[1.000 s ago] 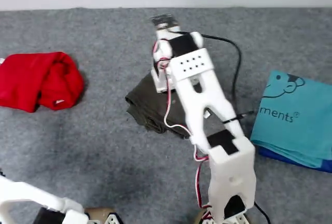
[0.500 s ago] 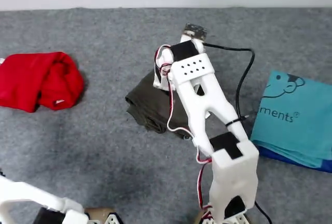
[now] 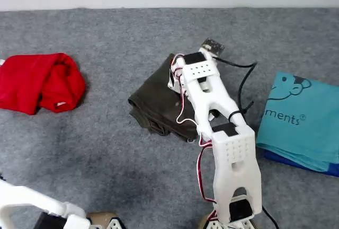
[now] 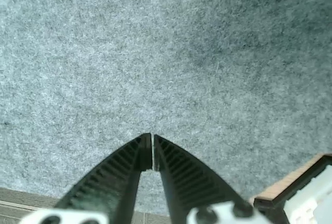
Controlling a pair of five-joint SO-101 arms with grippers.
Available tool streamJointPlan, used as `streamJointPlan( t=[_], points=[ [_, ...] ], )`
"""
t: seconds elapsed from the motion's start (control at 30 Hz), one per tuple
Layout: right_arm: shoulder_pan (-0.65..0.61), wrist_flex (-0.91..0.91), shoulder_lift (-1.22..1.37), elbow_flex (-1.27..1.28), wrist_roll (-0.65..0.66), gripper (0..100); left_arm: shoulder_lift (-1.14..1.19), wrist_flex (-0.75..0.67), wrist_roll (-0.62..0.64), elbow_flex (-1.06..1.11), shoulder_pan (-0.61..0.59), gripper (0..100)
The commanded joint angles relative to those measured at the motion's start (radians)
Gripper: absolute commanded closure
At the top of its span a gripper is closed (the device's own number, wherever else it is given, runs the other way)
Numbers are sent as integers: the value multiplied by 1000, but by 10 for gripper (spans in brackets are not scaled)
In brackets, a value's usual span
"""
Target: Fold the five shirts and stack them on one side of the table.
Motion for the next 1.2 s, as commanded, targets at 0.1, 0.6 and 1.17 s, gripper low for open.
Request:
streamJointPlan(
  t=[0.1,0.6,1.17],
  points=[
    [-13,-15,67,-8,-11,552,-31,-14,-12,-45,2,984],
    [-10,84,65,-43,25,990,-31,-14,-12,-48,2,984],
    [10,394,-407,-78,368,991,-31,-14,-12,-42,3,984]
  ],
)
